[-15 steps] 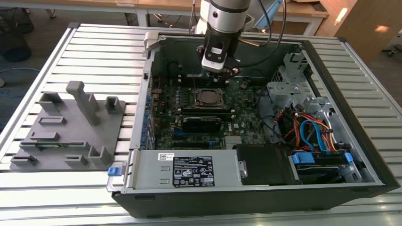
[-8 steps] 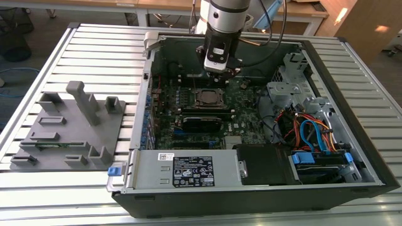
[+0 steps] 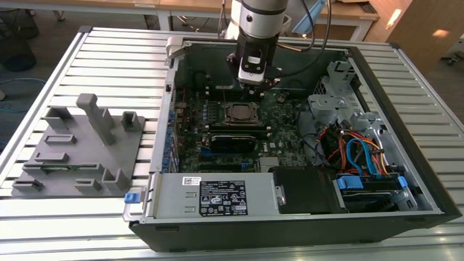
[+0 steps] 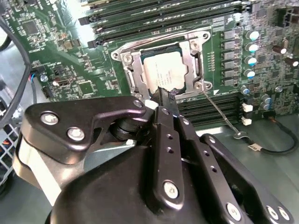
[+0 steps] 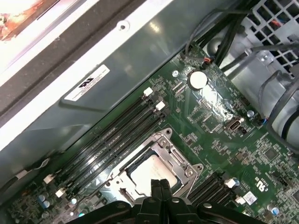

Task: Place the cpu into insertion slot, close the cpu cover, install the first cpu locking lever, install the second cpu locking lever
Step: 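Install the first cpu locking lever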

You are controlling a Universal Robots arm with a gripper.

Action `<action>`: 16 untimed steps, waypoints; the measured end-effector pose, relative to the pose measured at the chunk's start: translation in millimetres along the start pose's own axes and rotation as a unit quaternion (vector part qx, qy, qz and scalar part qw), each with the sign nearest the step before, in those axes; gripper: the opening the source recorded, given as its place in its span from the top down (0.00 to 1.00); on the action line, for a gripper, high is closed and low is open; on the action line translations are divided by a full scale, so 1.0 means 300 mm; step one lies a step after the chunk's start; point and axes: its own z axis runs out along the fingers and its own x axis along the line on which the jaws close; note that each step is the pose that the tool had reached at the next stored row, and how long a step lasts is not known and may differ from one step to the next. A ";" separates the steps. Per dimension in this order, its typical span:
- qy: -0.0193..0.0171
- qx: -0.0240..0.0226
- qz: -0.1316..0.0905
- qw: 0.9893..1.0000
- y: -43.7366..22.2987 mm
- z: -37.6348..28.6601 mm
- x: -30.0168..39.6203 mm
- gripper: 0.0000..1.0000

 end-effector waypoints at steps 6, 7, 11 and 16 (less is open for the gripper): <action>0.002 -0.001 -0.039 0.999 0.000 0.000 0.000 0.90; 0.002 -0.001 -0.044 0.999 0.000 0.000 0.000 0.90; 0.002 -0.001 -0.057 0.998 0.000 0.000 0.000 0.90; 0.002 -0.001 -0.058 0.998 0.000 0.000 0.000 0.90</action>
